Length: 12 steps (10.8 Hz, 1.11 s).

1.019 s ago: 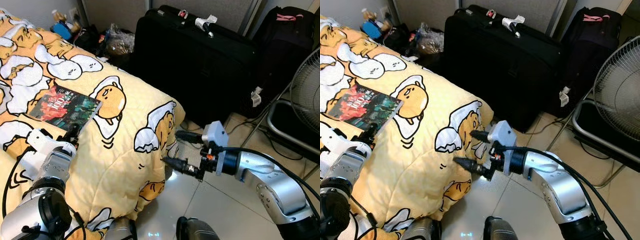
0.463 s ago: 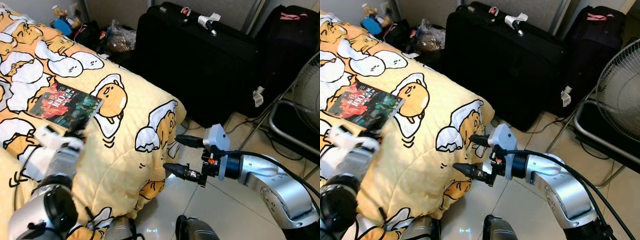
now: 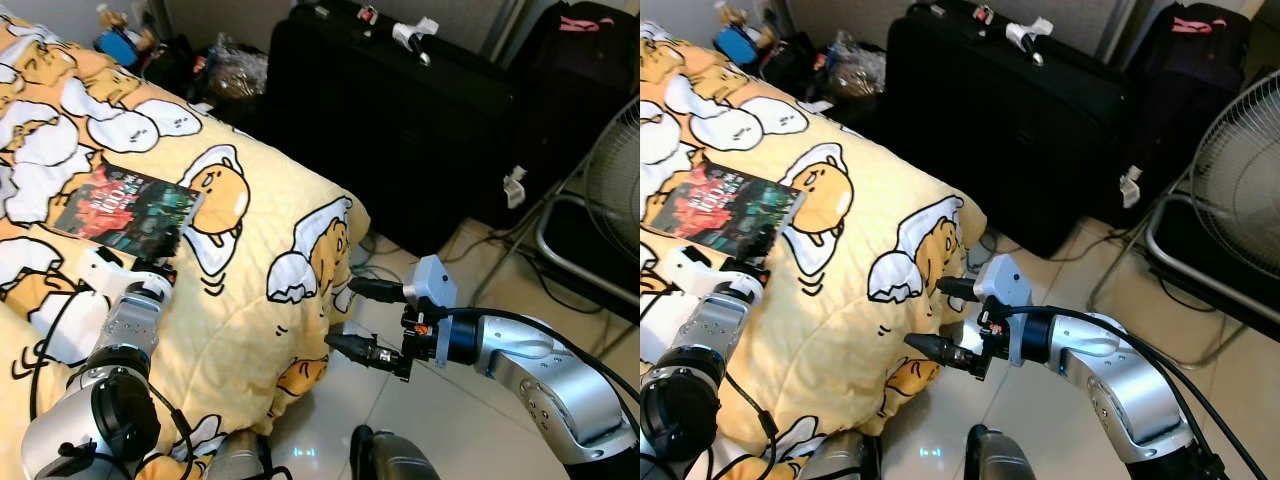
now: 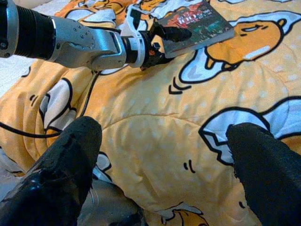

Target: Clean up the room

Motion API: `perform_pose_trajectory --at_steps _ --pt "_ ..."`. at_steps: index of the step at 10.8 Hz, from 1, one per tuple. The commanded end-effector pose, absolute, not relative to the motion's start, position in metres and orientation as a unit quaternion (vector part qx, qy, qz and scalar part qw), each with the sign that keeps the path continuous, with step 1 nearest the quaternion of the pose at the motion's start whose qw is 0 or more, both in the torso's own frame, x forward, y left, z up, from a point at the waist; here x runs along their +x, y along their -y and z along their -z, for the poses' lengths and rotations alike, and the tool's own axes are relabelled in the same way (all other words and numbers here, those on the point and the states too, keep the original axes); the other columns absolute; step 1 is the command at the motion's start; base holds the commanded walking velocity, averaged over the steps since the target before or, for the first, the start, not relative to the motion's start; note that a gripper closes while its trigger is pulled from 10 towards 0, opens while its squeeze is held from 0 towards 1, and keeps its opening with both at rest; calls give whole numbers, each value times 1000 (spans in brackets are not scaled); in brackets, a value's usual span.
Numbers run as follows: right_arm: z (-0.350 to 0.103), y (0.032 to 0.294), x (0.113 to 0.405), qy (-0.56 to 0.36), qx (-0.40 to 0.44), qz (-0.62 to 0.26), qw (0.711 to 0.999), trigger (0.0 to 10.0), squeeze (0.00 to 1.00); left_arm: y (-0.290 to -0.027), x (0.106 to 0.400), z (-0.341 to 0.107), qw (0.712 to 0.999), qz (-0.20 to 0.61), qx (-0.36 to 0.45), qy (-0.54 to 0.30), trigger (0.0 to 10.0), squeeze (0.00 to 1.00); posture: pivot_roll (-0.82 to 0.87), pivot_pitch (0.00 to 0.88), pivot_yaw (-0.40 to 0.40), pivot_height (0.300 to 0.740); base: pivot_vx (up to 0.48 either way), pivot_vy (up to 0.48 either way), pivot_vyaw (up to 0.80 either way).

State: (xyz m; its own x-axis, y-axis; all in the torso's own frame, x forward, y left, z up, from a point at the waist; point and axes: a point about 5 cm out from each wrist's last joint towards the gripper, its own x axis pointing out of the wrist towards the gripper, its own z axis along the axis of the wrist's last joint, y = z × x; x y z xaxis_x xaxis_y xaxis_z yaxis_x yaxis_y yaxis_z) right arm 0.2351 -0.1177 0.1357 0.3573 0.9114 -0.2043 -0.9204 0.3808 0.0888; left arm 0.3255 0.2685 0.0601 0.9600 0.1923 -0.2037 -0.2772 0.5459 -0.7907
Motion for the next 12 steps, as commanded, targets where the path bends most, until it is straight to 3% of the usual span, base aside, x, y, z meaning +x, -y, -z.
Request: perform_pose_trajectory --at_steps 1,2,4,12 --pt "-135 118 232 -111 -25 -558 822 10000 0 -267 318 -47 862 -160 -476 -68 9843 0 -181 253 -17 740 0 0 0" --pt "-135 117 232 -111 -24 -559 821 10000 0 -266 318 -47 863 -157 -475 -70 4588 0 -180 253 -16 740 0 0 0" --pt "-133 116 231 -112 -21 -562 819 10000 0 -267 318 -47 859 -163 -482 -63 0 0 -179 251 -13 740 0 0 0" --pt "-133 118 230 -102 -38 -578 808 10000 0 -265 316 -46 841 -168 -513 -31 0 0 -175 241 -9 740 0 0 0"
